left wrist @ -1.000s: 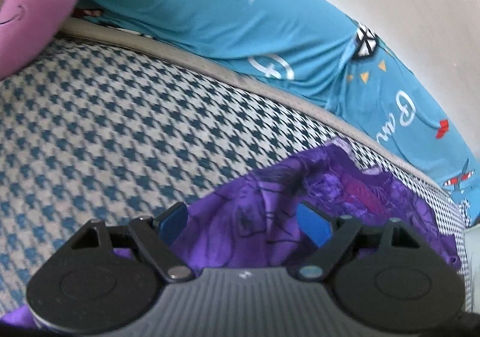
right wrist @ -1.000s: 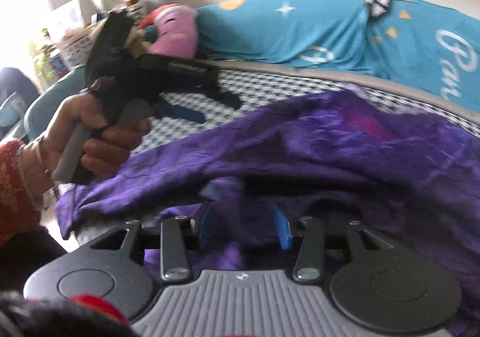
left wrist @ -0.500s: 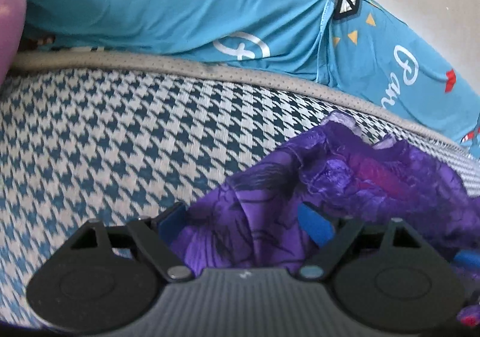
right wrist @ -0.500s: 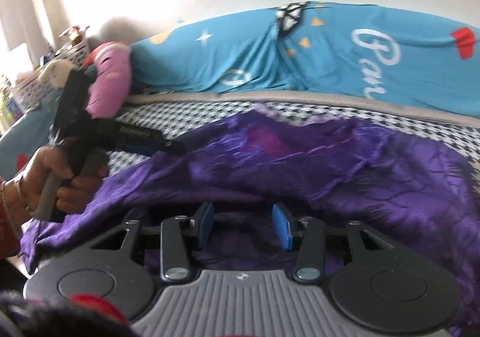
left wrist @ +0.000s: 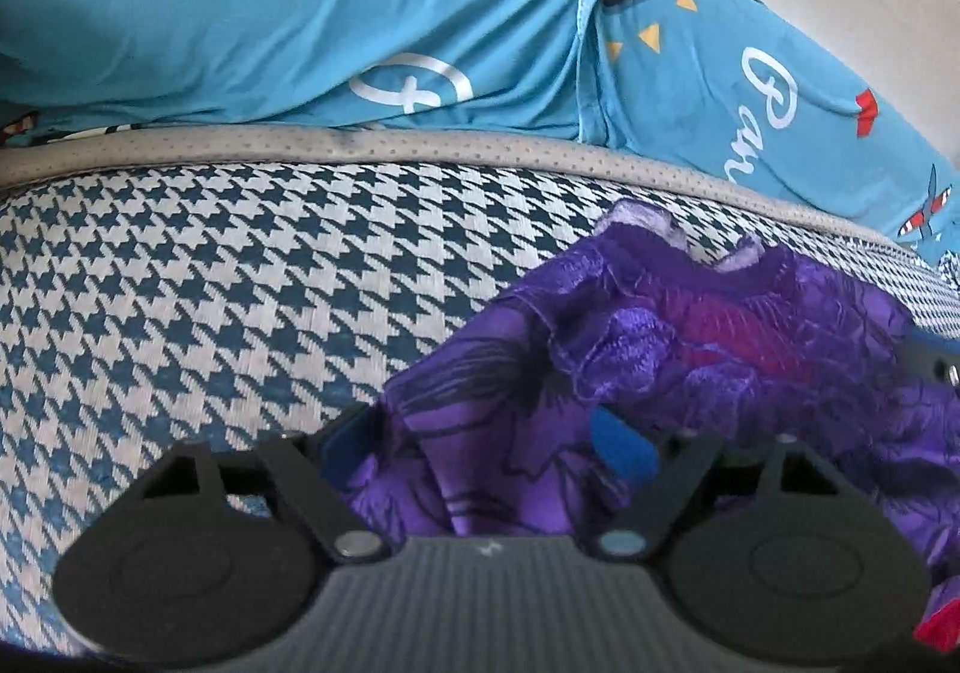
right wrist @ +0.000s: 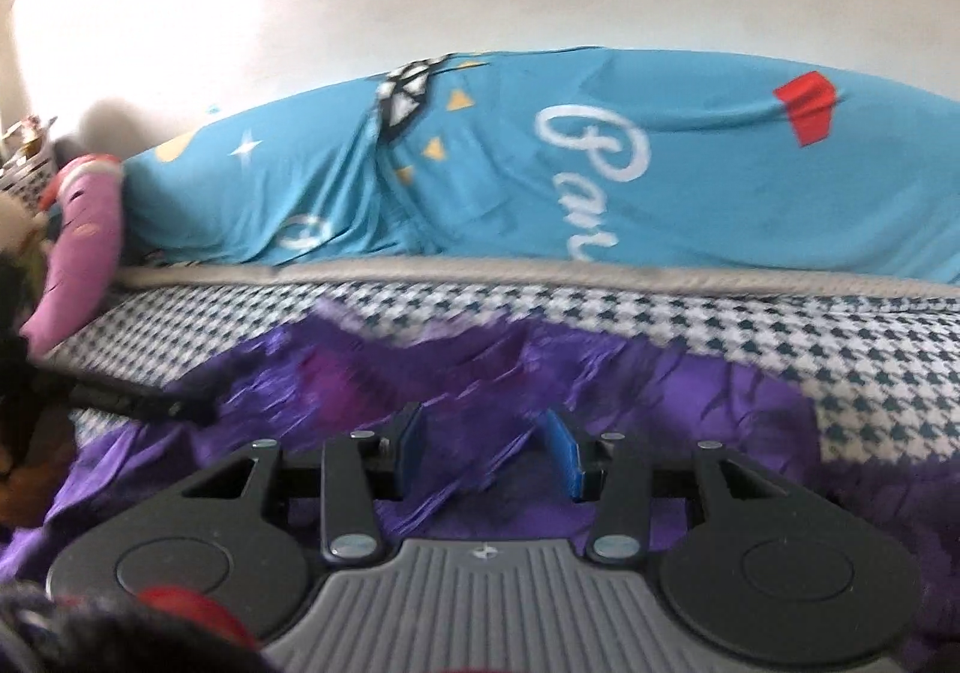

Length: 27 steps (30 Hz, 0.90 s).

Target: Fold clothes

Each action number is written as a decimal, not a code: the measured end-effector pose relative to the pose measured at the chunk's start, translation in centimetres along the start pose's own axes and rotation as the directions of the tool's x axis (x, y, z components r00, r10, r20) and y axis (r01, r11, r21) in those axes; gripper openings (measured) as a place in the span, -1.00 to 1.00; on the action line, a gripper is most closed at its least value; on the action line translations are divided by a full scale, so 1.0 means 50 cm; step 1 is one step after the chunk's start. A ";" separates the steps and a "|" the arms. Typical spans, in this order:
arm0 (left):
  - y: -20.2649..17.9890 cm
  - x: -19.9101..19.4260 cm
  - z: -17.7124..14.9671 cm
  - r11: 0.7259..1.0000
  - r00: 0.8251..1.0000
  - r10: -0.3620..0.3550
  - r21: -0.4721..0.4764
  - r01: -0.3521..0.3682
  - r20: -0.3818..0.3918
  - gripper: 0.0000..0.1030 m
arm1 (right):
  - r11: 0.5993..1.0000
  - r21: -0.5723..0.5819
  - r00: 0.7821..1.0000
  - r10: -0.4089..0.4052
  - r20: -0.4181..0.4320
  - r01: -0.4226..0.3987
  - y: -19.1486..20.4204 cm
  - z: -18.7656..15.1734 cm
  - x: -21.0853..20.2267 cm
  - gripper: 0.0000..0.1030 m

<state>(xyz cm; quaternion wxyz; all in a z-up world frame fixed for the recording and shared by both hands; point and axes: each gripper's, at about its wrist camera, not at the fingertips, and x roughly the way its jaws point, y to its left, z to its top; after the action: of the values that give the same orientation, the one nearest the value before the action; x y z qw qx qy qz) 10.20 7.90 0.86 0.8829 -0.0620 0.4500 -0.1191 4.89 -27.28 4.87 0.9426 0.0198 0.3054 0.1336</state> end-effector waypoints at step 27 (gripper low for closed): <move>-0.014 0.010 -0.001 0.987 1.000 0.029 0.157 -0.027 -0.011 0.02 | 0.955 -0.297 0.995 -0.031 -0.100 0.000 0.006 0.029 0.192 -0.24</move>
<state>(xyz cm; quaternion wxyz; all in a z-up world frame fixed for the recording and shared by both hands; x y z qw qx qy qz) 10.36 7.10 0.59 0.8836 0.0148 0.4458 -0.1423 13.13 -24.38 0.62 0.9188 -0.1310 0.3305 0.1714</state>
